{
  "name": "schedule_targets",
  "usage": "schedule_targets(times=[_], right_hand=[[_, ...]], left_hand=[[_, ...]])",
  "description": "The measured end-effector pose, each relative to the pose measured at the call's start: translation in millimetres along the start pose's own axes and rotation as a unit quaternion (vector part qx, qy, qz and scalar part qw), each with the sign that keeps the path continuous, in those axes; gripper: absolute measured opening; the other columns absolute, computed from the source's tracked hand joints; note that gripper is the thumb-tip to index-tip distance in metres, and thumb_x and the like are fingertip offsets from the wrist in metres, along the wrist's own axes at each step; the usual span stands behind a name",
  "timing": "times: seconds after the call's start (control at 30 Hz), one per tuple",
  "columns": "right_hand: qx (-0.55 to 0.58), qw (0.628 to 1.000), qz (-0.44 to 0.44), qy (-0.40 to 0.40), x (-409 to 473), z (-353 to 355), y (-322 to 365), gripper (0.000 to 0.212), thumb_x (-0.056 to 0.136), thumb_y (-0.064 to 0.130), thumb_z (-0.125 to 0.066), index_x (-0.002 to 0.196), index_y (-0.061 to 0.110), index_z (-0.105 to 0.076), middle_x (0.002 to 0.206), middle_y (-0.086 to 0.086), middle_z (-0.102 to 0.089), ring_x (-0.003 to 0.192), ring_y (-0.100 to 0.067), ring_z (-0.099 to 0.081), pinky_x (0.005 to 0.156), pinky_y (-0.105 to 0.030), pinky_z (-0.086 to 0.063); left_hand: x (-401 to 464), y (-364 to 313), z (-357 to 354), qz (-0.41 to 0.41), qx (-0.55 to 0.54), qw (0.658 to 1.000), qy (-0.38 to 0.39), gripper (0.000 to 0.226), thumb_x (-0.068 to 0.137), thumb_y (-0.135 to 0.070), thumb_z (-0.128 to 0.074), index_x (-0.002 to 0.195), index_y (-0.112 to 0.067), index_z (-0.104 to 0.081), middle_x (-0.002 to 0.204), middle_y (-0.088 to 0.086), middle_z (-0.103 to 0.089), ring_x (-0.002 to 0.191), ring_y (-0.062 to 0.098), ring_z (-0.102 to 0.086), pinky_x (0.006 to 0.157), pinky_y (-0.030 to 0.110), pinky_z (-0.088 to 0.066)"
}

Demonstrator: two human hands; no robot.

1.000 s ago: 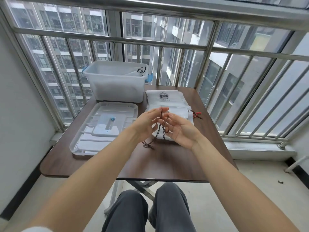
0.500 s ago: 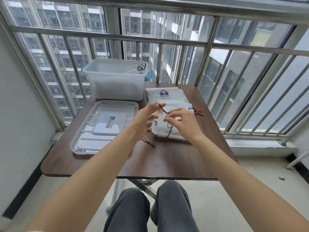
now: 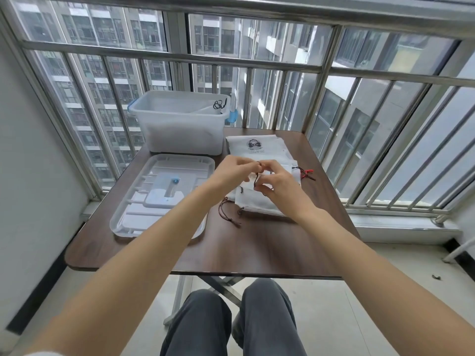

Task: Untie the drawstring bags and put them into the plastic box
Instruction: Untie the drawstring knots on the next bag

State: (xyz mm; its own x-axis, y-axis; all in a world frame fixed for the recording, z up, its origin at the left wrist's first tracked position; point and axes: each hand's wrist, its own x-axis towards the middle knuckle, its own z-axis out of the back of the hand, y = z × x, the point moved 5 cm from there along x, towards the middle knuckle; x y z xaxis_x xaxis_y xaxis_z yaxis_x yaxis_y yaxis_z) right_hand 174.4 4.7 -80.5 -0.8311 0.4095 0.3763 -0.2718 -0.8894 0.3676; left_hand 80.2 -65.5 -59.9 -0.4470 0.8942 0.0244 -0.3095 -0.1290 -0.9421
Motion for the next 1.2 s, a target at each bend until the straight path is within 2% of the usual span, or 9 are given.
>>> schedule_targets(times=[0.1, 0.23, 0.33, 0.47, 0.53, 0.77, 0.93, 1.03, 1.2], right_hand=[[0.001, 0.999, -0.052, -0.005, 1, -1, -7, 0.011, 0.087, 0.004, -0.061, 0.088, -0.001, -0.07, 0.13, -0.01, -0.051, 0.115, -0.023, -0.055, 0.089, -0.01, -0.03], [-0.014, 0.996, -0.087, -0.001, 3, 0, -11, 0.014, 0.089, 0.006, -0.058, 0.094, 0.001, -0.07, 0.137, -0.009, -0.047, 0.113, -0.024, -0.056, 0.09, -0.012, -0.03], [-0.02, 0.995, -0.093, 0.01, 3, -2, -12, 0.015, 0.09, 0.008, -0.057, 0.094, 0.0, -0.07, 0.14, -0.01, -0.045, 0.11, -0.025, -0.058, 0.088, -0.011, -0.028], [-0.004, 0.992, -0.122, -0.013, 3, 0, -14, 0.017, 0.091, 0.009, -0.055, 0.095, 0.0, -0.07, 0.136, -0.01, -0.049, 0.112, -0.026, -0.056, 0.089, -0.017, -0.033], [-0.004, 0.99, -0.136, -0.02, 4, 1, -16, 0.019, 0.092, 0.011, -0.054, 0.096, 0.001, -0.069, 0.13, -0.009, -0.053, 0.111, -0.024, -0.055, 0.087, -0.022, -0.035], [-0.04, 0.987, -0.157, 0.008, 9, -6, -12, 0.021, 0.094, 0.018, -0.049, 0.099, 0.006, -0.066, 0.103, -0.012, -0.062, 0.1, -0.029, -0.055, 0.086, -0.039, -0.042], [-0.107, 0.981, -0.163, 0.01, 11, -2, -9, 0.024, 0.096, 0.024, -0.045, 0.105, 0.014, -0.065, 0.107, -0.006, -0.063, 0.107, -0.026, -0.054, 0.091, -0.039, -0.033], [-0.144, 0.977, -0.153, 0.034, 11, 2, -9, 0.023, 0.096, 0.03, -0.046, 0.103, 0.021, -0.066, 0.105, -0.001, -0.065, 0.105, -0.022, -0.056, 0.095, -0.039, -0.029], [-0.052, 0.981, -0.179, 0.051, 14, 12, -23, 0.019, 0.091, 0.034, -0.051, 0.09, 0.027, -0.068, 0.088, 0.007, -0.062, 0.102, -0.021, -0.058, 0.087, -0.038, -0.03]], left_hand=[[0, -1, 2, -0.023, 0.105, 0.994, 0.02, 0.033, 0.084, -0.002, -0.05, 0.112, -0.009, -0.067, 0.11, -0.001, -0.067, 0.077, 0.003, -0.056, 0.073, 0.014, -0.042], [-4, -2, 8, -0.057, 0.24, 0.969, -0.017, 0.039, 0.087, -0.002, -0.047, 0.121, -0.012, -0.062, 0.123, 0.0, -0.062, 0.091, 0.014, -0.057, 0.074, 0.013, -0.04], [-4, -1, 8, -0.089, 0.411, 0.907, -0.023, 0.035, 0.087, -0.003, -0.05, 0.121, -0.008, -0.059, 0.121, 0.009, -0.057, 0.11, 0.026, -0.054, 0.09, 0.029, -0.042], [-4, 1, 9, -0.095, 0.552, 0.828, -0.043, 0.024, 0.086, -0.007, -0.058, 0.109, -0.005, -0.057, 0.113, 0.012, -0.055, 0.106, 0.03, -0.051, 0.076, 0.032, -0.036], [-5, 0, 11, -0.104, 0.536, 0.836, -0.057, 0.019, 0.087, -0.018, -0.06, 0.102, -0.006, -0.058, 0.108, 0.011, -0.055, 0.101, 0.028, -0.051, 0.076, 0.031, -0.035], [-8, 2, 6, -0.113, 0.187, 0.973, -0.075, 0.019, 0.086, -0.017, -0.058, 0.073, -0.002, -0.058, 0.08, 0.01, -0.061, 0.079, 0.022, -0.056, 0.072, 0.027, -0.04], [-1, 17, 11, -0.036, -0.076, 0.993, -0.083, 0.029, 0.093, -0.015, -0.054, 0.066, -0.013, -0.043, 0.049, -0.009, -0.044, 0.044, 0.006, -0.045, 0.057, 0.027, -0.041], [3, 28, 16, -0.026, 0.002, 0.994, -0.108, 0.025, 0.091, -0.025, -0.058, 0.072, -0.009, -0.052, 0.056, -0.001, -0.046, 0.047, 0.01, -0.036, 0.053, 0.027, -0.03], [5, 29, 34, -0.028, 0.171, 0.972, -0.156, 0.019, 0.087, -0.03, -0.062, 0.078, -0.015, -0.07, 0.061, -0.009, -0.054, 0.063, 0.011, -0.05, 0.06, 0.026, -0.037]])
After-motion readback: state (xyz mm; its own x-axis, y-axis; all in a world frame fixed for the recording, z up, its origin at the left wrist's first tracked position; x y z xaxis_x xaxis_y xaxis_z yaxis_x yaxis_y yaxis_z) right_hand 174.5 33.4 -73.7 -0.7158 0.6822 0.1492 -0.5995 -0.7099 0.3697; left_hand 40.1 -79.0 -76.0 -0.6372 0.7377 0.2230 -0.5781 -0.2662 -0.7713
